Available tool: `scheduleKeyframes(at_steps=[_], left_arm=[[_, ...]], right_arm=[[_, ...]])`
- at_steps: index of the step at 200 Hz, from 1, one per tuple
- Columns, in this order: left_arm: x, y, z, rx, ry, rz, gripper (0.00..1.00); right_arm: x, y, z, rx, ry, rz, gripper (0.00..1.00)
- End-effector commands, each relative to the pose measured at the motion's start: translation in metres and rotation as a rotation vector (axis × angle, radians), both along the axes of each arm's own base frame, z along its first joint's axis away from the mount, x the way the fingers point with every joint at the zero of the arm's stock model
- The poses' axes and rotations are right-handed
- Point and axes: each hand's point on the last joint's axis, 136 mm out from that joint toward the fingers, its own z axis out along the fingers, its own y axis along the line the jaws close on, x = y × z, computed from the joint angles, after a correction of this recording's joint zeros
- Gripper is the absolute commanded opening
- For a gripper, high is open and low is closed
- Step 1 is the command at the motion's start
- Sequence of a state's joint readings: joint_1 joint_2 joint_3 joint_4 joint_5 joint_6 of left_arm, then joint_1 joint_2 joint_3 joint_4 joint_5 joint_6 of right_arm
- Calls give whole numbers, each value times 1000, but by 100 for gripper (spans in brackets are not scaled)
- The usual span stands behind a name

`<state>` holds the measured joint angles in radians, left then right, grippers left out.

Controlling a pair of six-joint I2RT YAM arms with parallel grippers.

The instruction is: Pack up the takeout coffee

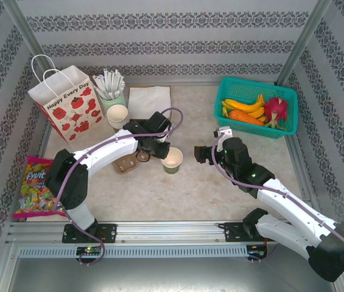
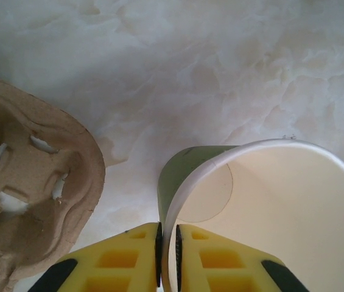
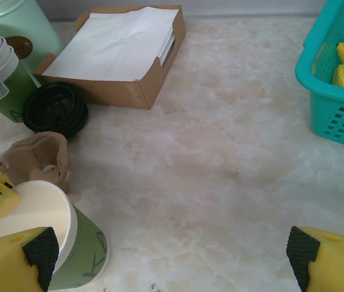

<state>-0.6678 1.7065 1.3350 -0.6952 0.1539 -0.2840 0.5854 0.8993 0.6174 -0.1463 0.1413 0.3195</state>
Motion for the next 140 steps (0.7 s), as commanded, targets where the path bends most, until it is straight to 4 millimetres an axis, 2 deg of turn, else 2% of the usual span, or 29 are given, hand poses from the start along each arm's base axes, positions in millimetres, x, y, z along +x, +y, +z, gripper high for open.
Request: scheduleKeyframes(at_steps=[1,25,37,55,77,92,110,123,140], left_arm=[[-5,-6,8,-13,-4,-56,20],[-3,-6,23,-35,-31,-54,27],[-1,-9,37,-76,-27,-39,31],[2,-16,60,-144,-33,-29,43],[16,-8,78,-141,-85,52,57],[26,3,78,-98,-92,125,64],[44,22,68,-2,-118,252,65],[57,37,59,68,-134,370,68],[71,49,47,149,-140,481,66]], right_arm=[[-2,2,-3,7,9,6,98],[-1,1,-2,12,10,-5,98],[0,1,-1,22,16,-14,98],[2,2,3,51,29,-34,98],[6,-10,14,84,33,-136,98],[9,-16,25,112,-14,-168,98],[10,-19,35,146,-69,-182,98],[11,-20,36,148,-77,-186,98],[11,-20,34,143,-64,-191,98]])
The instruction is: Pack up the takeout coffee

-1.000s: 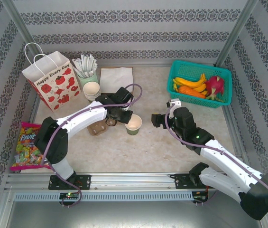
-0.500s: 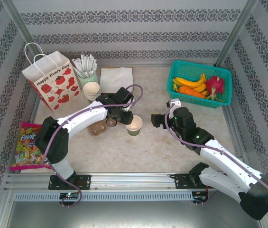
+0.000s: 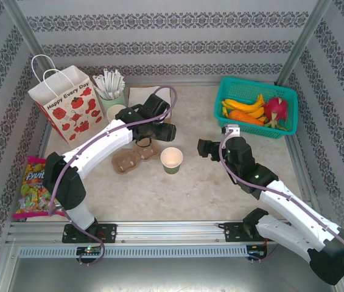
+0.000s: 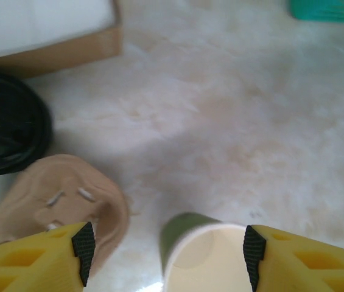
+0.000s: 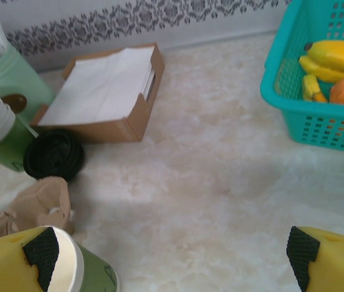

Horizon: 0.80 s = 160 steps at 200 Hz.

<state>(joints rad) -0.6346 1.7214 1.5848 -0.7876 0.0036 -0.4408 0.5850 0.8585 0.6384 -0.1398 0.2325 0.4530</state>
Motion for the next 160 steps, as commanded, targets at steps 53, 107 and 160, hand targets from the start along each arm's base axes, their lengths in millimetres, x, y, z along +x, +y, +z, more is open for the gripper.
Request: scheduleKeyframes(at_steps=[53,107,160], left_arm=[[54,38,-56,248,-10,338,64],[87,50,-85,335,-14,378,59],[105,73,-109,389,-4,440,56]], right_arm=[[2,5,0,56,-2,-3,98],[-2,27,-2,42,33,125,98],[-3,28,3,36,21,135,98]])
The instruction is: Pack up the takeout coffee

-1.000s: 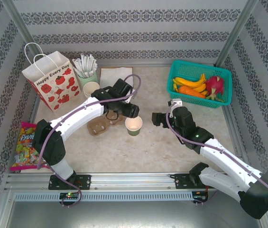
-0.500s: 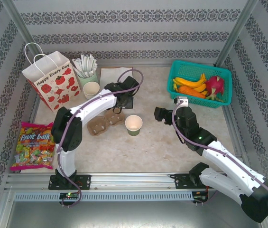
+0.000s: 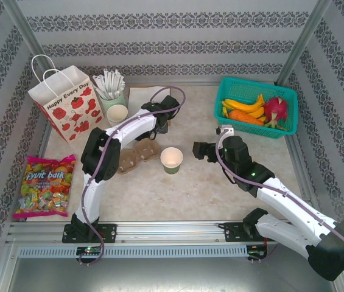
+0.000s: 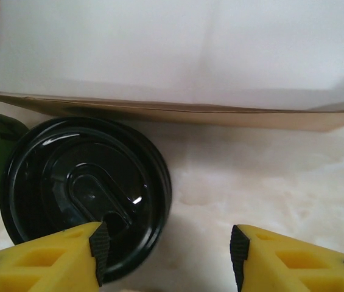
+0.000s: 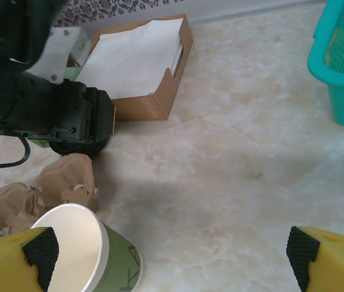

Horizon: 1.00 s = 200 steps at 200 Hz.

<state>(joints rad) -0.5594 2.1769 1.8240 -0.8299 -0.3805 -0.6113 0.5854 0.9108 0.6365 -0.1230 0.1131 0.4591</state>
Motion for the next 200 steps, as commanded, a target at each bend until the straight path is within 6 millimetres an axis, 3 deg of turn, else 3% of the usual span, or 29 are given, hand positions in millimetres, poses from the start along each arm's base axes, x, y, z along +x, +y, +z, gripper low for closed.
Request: scheduleKeyframes(at_steps=[1,34,121,200], left_arm=[[13,16,-1,44,-21,49,56],[17,24,-14,48,5,67,46],[21,29,-23,55,25,64,26],[18,28,-17,49,28,53,7]], right_arm=[[1,6,18,11,-42,29,98],[0,6,16,11,-35,25,98],[1,5,18,14,-35,17,98],[1,3,20,15,-40,7,98]])
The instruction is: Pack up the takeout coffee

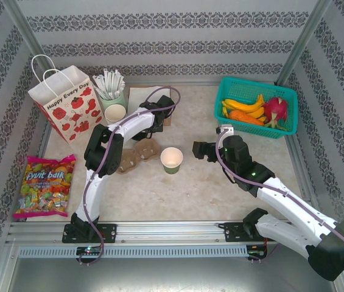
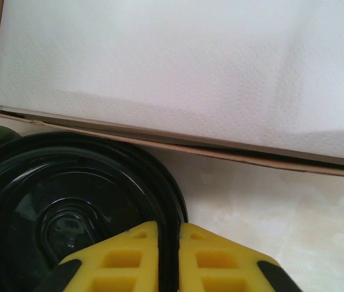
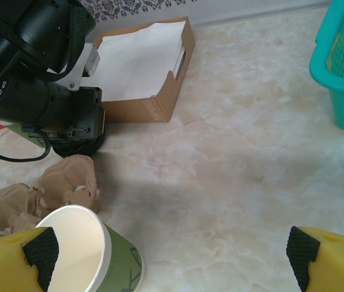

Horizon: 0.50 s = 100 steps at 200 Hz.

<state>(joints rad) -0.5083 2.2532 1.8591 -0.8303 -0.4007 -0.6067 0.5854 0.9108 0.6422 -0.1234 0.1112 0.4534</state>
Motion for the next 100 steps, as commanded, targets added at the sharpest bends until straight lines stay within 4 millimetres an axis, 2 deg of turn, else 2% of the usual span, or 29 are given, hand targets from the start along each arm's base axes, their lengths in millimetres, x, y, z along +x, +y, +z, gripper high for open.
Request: scheduleKeyframes(at_steps=[1,12,100], left_arm=[[3,4,7,8,2,0,7],[2,3,10,-5,1,-2,0],[-7,-6,49,-104,-41,-46,0]], right_arm=[[0,2,17,16,-35,3,98],[0,2,17,14,-35,3,98],[4,0,14,12,-28,-22,98]])
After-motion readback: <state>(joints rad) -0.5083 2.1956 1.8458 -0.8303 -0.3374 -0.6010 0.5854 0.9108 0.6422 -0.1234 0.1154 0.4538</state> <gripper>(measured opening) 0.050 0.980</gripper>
